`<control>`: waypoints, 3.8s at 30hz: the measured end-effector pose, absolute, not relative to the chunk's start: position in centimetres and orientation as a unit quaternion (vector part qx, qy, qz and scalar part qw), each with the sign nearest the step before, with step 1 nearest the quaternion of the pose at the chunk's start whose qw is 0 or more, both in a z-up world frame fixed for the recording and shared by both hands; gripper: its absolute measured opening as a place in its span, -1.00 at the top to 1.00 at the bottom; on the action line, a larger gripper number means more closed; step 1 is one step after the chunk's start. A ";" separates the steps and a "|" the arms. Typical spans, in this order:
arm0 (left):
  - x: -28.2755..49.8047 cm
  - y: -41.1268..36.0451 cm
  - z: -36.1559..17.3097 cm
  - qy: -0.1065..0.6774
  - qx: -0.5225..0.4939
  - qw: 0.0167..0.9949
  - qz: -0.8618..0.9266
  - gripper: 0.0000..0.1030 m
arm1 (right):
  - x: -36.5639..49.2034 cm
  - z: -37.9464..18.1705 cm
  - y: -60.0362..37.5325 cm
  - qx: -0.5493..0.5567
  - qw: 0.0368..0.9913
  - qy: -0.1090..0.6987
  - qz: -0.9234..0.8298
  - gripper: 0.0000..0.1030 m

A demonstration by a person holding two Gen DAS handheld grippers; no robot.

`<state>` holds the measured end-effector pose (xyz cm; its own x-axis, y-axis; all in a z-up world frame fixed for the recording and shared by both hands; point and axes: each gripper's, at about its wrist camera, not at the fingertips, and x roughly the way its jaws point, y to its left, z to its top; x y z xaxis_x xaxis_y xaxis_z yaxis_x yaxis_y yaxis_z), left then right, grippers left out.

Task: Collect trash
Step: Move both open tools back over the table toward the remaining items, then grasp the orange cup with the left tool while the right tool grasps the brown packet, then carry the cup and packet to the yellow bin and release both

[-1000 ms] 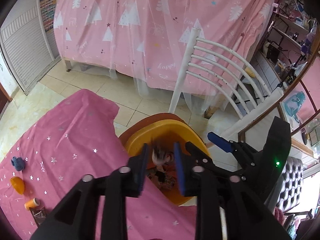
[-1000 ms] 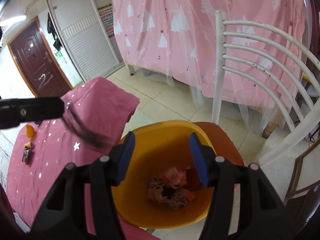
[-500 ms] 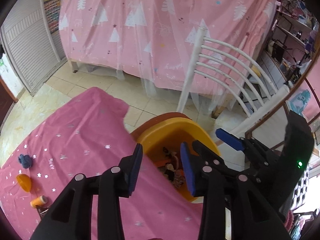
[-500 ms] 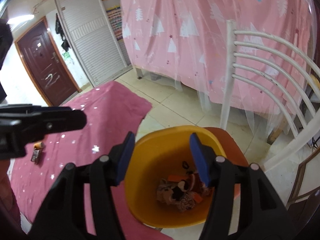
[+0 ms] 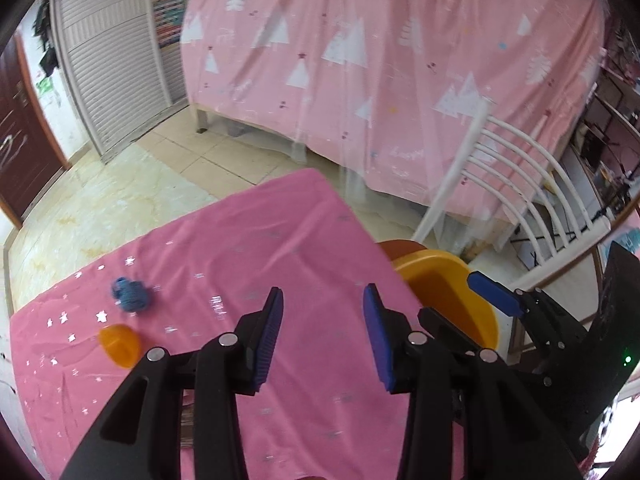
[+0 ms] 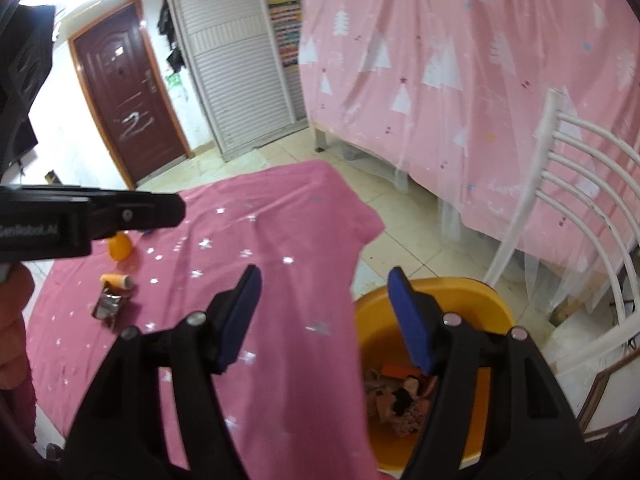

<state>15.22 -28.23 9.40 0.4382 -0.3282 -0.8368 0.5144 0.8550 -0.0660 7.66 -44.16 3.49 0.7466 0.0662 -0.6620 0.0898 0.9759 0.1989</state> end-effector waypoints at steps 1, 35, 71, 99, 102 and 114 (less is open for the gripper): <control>15.4 -27.7 9.4 0.466 0.099 0.844 -0.245 0.30 | 7.9 3.6 -43.6 0.106 0.928 0.357 -0.003 -0.22; 24.0 -13.4 2.3 0.535 0.053 0.833 -0.133 -0.15 | 11.7 2.1 -24.5 -0.004 0.886 0.420 0.195 -0.47; 21.3 -12.1 4.1 0.515 0.038 0.842 -0.154 0.32 | 9.5 4.4 -23.7 -0.007 0.898 0.400 0.185 0.52; 13.6 -30.5 7.6 0.492 0.083 0.821 -0.276 0.32 | 4.4 3.6 -47.9 0.100 0.927 0.360 -0.038 0.51; 12.7 -33.1 7.6 0.491 0.088 0.815 -0.294 0.32 | 3.8 2.6 -49.8 0.107 0.923 0.366 -0.053 0.51; 10.8 -41.1 6.0 0.502 0.124 0.794 -0.321 0.32 | 3.5 -1.5 -53.2 0.140 0.910 0.387 -0.059 0.50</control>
<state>10.85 -41.11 6.04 0.2903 -0.3839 -0.8765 0.6336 0.7636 -0.1246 3.50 -53.23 -1.51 0.6939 0.0013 -0.7201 0.2147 0.9541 0.2086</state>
